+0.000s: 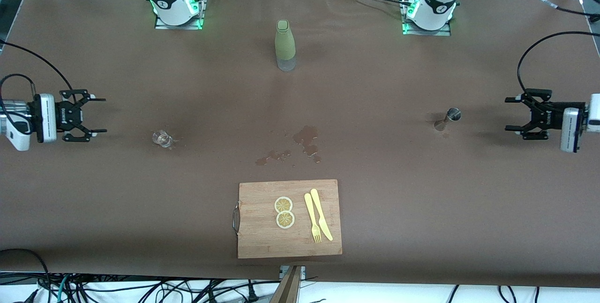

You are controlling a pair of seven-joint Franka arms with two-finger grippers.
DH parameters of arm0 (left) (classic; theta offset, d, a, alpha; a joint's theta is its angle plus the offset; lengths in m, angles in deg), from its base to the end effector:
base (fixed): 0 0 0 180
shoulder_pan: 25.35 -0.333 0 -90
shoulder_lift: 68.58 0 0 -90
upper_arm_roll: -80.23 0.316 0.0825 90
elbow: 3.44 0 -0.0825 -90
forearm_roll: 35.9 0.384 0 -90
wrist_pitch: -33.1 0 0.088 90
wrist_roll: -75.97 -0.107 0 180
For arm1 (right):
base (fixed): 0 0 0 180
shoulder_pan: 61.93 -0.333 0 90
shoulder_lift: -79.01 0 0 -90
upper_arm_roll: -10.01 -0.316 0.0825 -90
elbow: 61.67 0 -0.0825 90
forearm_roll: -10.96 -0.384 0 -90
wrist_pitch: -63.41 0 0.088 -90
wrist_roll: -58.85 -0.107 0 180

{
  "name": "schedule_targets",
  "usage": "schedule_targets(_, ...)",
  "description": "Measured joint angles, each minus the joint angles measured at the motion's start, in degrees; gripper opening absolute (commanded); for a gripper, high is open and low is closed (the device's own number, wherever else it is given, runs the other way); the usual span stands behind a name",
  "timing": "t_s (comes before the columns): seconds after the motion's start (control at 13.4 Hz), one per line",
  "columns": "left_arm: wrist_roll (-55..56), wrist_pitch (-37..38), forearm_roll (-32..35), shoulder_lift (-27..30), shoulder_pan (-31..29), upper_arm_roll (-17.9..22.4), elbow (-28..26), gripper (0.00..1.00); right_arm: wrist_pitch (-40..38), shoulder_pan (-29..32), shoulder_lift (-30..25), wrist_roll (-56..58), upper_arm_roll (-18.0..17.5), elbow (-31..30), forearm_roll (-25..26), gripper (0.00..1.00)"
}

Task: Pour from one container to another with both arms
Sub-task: 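Grasp the beaker with the right gripper while the left gripper grasps the jigger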

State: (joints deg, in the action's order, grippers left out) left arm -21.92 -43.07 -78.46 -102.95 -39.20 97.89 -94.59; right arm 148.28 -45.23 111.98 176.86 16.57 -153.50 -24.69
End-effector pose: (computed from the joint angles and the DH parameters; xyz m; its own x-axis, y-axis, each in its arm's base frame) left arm 0.5665 0.2211 0.2811 0.6327 -0.5755 0.5181 -0.7312 -0.2238 0.6444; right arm 0.5931 -0.1737 0.2787 0.2106 0.7092 0.6728 0.9338 0.0578 -0.3532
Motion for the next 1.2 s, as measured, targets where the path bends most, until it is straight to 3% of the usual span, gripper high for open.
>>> schedule_targets(0.45,-27.88,0.20,-11.24,-10.45,-2.16,0.12,-4.64,1.00,0.95,0.28,9.82,23.35,-0.53,0.17,-12.86,1.00)
schedule_targets(1.2,-53.61,2.52,-19.30,-18.31,-2.39,-0.58,-7.24,1.00,2.33,0.18,21.63,31.79,-1.58,2.77,-22.99,1.00)
